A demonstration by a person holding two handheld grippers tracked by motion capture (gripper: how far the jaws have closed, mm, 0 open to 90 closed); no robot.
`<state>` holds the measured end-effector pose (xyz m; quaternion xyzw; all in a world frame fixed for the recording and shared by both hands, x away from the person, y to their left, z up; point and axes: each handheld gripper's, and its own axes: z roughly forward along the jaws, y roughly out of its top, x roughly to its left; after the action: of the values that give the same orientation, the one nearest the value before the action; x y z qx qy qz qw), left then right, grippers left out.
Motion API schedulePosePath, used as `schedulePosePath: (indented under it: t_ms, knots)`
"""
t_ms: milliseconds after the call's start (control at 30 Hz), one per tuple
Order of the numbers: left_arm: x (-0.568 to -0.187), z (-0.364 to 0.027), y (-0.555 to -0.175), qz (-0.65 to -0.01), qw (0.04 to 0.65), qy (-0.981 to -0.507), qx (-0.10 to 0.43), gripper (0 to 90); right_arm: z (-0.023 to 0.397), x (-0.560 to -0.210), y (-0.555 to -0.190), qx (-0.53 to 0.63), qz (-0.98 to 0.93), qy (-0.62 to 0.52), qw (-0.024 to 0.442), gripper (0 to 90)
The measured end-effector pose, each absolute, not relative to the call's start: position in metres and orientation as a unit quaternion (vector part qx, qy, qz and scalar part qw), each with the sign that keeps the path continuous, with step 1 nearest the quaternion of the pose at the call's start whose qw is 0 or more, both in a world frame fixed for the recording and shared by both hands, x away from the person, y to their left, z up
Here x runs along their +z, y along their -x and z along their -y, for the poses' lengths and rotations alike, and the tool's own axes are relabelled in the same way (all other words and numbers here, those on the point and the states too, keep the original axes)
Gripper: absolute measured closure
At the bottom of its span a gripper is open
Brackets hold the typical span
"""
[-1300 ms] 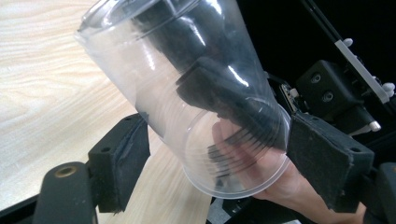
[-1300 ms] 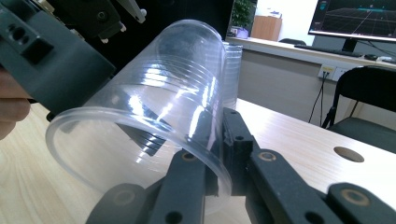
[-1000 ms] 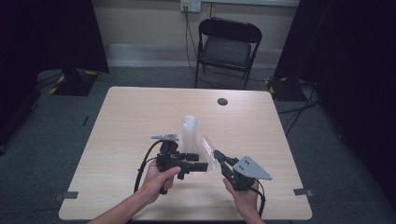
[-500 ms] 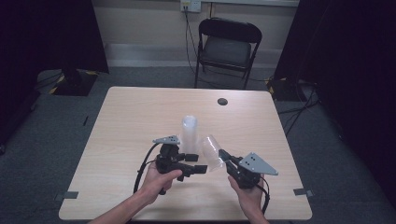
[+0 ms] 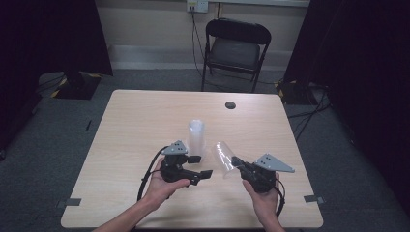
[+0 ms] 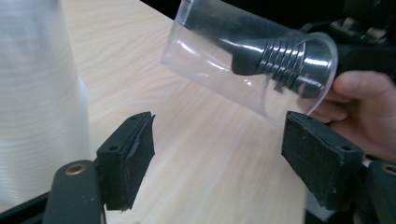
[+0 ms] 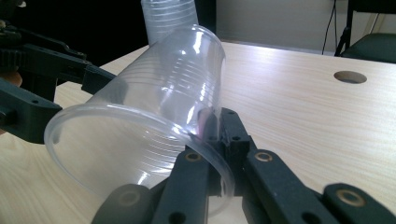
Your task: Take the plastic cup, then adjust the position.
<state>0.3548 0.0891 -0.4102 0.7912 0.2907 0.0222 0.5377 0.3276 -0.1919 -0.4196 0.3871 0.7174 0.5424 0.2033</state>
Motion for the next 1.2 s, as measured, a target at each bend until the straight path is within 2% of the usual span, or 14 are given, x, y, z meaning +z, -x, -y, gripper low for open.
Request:
schedulePosePath:
  t_ms: [300,467,600,833,867,1067,1200]
  knots:
    - [-0.412,-0.082,-0.349,-0.27,0.517,-0.804,0.118,27.0,0.195,-0.423,-0.335,0.527,-0.733,-0.396,0.171,89.2]
    - [-0.409,-0.085,-0.345,-0.269,0.521,-0.796,0.148,27.2,0.195,-0.423,-0.336,0.523,-0.737,-0.397,0.16,89.2]
    - [-0.409,-0.09,-0.34,-0.262,0.523,-0.796,0.16,27.2,0.195,-0.423,-0.337,0.522,-0.741,-0.394,0.15,89.2]
    - [-0.419,-0.104,-0.333,-0.258,0.529,-0.794,0.151,28.8,0.188,-0.423,-0.341,0.512,-0.756,-0.387,0.126,89.0]
    - [-0.42,-0.105,-0.331,-0.251,0.527,-0.795,0.164,29.1,0.187,-0.423,-0.341,0.51,-0.76,-0.385,0.118,88.9]
    - [-0.425,-0.112,-0.329,-0.227,0.517,-0.809,0.163,20.4,0.183,-0.423,-0.34,0.498,-0.779,-0.371,0.088,88.9]
    - [-0.428,-0.107,-0.324,-0.196,0.508,-0.823,0.164,20.1,0.181,-0.424,-0.341,0.484,-0.79,-0.371,0.063,88.9]
